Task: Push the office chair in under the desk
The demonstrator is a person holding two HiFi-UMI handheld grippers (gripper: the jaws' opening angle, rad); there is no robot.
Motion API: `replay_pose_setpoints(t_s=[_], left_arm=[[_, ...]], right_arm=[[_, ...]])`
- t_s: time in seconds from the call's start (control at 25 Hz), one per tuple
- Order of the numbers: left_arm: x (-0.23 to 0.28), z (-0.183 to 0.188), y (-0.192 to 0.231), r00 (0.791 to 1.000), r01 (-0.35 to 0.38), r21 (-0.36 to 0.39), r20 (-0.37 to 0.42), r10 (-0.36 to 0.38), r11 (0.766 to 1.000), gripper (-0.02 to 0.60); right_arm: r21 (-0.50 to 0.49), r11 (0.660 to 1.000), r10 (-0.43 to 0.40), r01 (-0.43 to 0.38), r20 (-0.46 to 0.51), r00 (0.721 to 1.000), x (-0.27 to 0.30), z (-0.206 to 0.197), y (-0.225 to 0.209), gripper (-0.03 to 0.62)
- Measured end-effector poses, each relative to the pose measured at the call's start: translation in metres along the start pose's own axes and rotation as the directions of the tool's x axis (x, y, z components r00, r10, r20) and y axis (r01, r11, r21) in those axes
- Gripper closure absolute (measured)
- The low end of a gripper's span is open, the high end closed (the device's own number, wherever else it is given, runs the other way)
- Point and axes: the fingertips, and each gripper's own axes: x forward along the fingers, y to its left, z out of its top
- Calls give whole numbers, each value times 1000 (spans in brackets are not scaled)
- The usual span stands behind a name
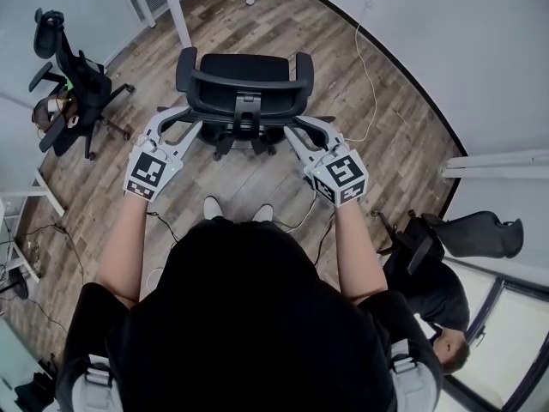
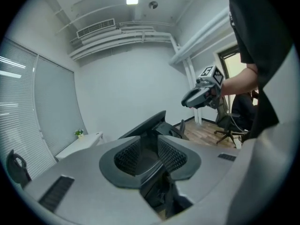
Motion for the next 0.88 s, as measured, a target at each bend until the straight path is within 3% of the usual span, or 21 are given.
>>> replay_pose_setpoints(t_s=[0.2,0.36,0.48,0.6,0.72,0.88], left_arm=[[11,-29,-8,991,76,71,-115,-67,995,431],[20,-60,-7,968,139,130,-229,-107,982,397],[28,-73,-6,948,183,167,-292,-129,969,370],[37,-84,-5,926,222,259,-358,-120,940,365],[47,-96,-6,894,278,299,-428,-132,913,356],[55,-118,-8,838,363,330,-524,-152,871,337]], right_arm=[[-75,996,42,-53,-145,989,10,-29,-4,423],[-164,981,54,-106,-296,954,20,-55,-10,382],[-242,957,47,-162,-421,906,25,-79,-17,362],[-355,910,-6,-216,-530,848,29,-98,-29,358],[-417,871,-44,-259,-592,805,36,-114,-41,358],[-430,841,-53,-328,-669,741,45,-133,-49,358]])
